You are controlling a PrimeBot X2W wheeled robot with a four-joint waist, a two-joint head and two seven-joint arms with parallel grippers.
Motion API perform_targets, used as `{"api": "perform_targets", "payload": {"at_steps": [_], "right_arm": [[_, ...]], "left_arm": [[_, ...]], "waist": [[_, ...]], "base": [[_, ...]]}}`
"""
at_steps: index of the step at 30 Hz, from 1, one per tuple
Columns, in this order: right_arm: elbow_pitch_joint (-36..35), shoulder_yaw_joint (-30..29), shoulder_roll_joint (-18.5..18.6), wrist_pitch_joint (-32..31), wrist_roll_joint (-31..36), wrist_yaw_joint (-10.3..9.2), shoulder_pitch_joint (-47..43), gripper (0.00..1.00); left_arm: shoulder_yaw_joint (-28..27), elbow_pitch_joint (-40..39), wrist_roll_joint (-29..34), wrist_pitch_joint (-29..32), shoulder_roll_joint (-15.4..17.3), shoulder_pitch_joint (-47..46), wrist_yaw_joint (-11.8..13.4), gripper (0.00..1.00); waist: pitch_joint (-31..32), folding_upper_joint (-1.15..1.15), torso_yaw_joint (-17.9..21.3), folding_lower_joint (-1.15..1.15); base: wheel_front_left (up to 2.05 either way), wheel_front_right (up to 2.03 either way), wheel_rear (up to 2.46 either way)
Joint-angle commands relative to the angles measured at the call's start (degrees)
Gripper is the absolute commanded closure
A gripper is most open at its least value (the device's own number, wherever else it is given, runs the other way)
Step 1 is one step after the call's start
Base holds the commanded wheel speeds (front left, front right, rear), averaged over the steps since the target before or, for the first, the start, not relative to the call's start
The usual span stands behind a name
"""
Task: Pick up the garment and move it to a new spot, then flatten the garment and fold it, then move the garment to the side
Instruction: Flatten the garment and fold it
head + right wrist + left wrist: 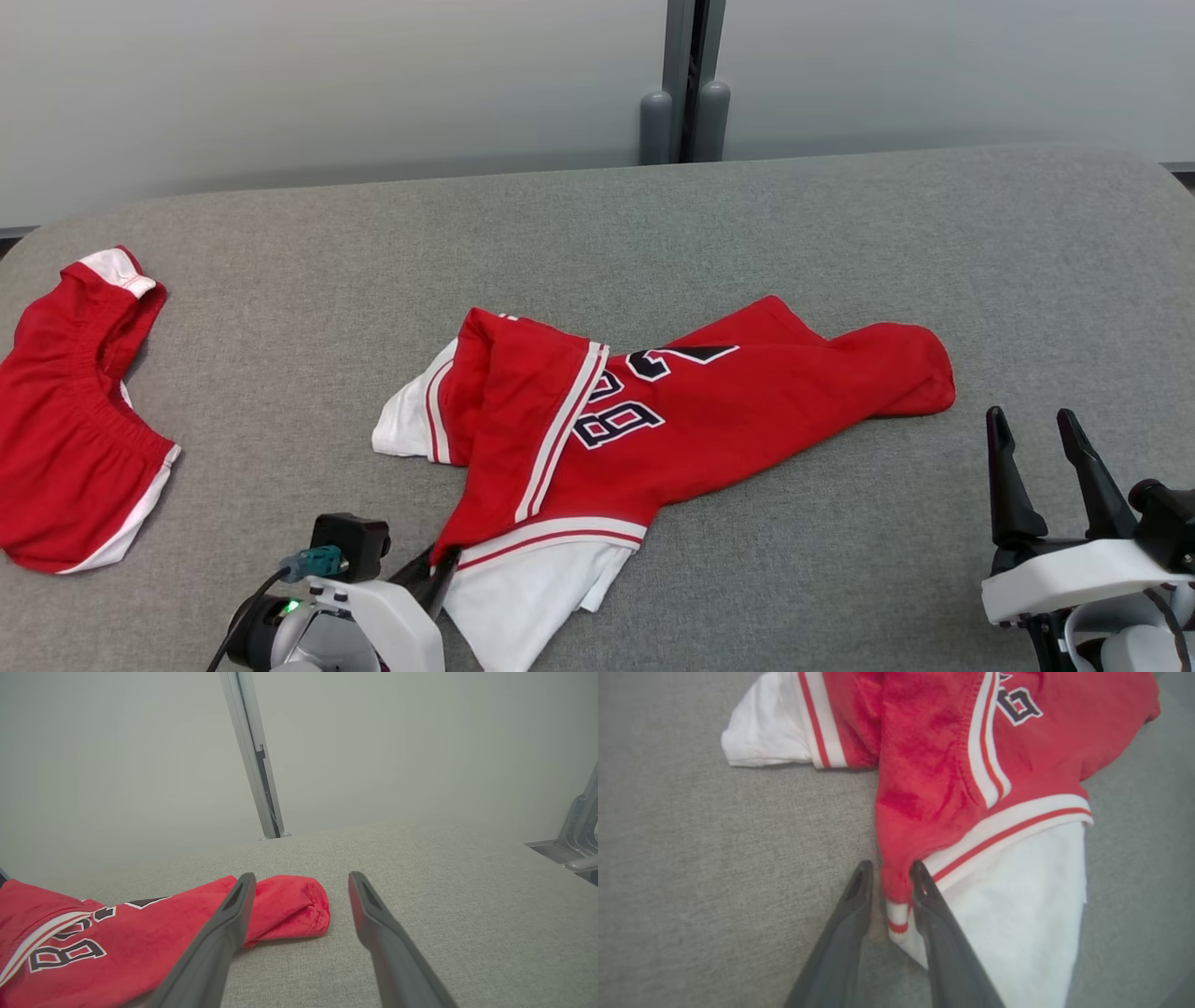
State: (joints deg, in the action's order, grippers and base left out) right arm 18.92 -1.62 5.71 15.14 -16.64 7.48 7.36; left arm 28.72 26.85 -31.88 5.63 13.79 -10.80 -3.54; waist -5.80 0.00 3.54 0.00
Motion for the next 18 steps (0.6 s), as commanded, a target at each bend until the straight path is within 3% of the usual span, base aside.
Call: {"api": "perform_targets", "payload": {"at_steps": [1, 7, 12, 18], "right_arm": [[-0.46, -0.34, 0.14, 0.04, 0.43, 0.04, 0.31, 0.0], [-0.35, -0.69, -0.26, 0.04, 0.74, 0.04, -0.05, 0.0], [-0.33, -0.54, -0.45, 0.04, 0.6, 0.04, 0.33, 0.0], [-0.33, -0.55, -0.35, 0.04, 0.56, 0.04, 0.32, 0.0]], "left_arm": [[-0.18, -0.38, -0.24, -0.43, 0.4, -0.81, -0.21, 1.0], [-0.67, -5.14, -0.32, -0.98, 1.3, -0.95, 0.42, 1.0], [-3.3, -11.96, -4.53, -0.53, 1.32, -0.32, -0.26, 1.0], [-7.56, -17.63, -8.67, 0.99, 2.68, -0.72, 1.14, 1.0]], "waist": [[-0.14, 0.0, 0.0, 0.0], [-0.28, 0.0, -0.47, 0.0], [-0.37, 0.0, -0.46, 0.0], [-0.85, 0.0, -0.02, 0.0]], "base": [[0.0, 0.0, 0.0], [0.0, 0.0, 0.0], [0.0, 0.0, 0.0], [0.0, 0.0, 0.0]]}}
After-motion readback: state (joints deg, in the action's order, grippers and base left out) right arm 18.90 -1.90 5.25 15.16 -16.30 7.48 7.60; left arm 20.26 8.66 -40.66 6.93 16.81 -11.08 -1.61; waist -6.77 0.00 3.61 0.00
